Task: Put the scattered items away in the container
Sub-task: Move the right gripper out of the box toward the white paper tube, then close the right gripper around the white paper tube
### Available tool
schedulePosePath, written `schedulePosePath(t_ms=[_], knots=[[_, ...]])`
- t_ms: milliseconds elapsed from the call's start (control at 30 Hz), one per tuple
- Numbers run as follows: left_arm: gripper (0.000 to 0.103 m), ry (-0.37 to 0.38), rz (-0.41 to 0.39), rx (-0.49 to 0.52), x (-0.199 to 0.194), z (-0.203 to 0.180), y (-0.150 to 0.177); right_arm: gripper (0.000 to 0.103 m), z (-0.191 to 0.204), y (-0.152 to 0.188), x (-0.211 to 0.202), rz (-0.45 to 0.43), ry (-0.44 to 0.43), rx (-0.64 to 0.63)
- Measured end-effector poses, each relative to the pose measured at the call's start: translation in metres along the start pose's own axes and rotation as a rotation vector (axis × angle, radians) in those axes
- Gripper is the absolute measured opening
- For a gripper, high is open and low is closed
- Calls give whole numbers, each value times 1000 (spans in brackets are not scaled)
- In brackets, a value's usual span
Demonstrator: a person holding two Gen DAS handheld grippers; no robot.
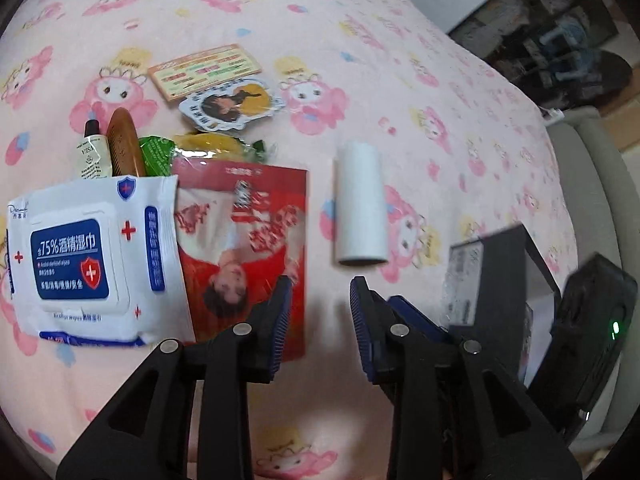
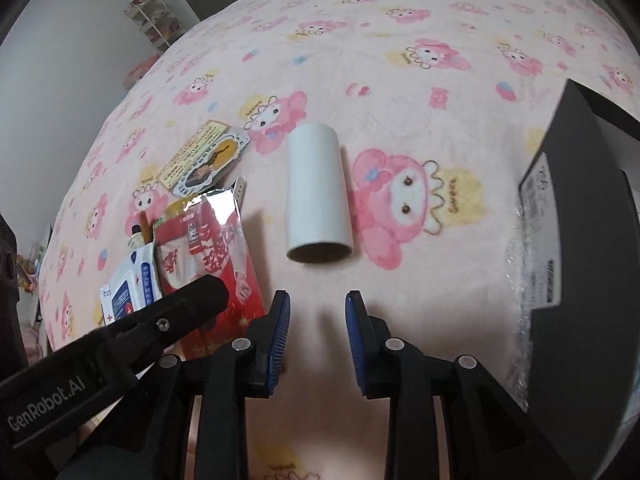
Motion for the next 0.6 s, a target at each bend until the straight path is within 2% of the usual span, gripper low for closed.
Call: schedulePosePath(t_ms=[100,200,300,433,600], knots=[[30,0,28,-64,12,13,-15,31,6,-6,8,-9,27,-21],[30,0,19,-83,15,19,-27,31,11,-11,17,2,35,-31],[30,3,31,-71,19,18,-25,31,14,-14,22,-1,33,-35],[29,-13,38,-45,22,17,-21,31,9,-17,28,3,84,-3],[30,2,43,-55,22,19,-21,31,2,-20,36,6,80,38]])
Point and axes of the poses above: each gripper's, at about its wrist camera, not at the fingertips, and x roughly the way its jaws point, z to its left, y to its underside, the point moved 3 cm from there along x, roughly the way its jaws point, and after that the axes turned 6 degrees about y, right-handed, at the moved point
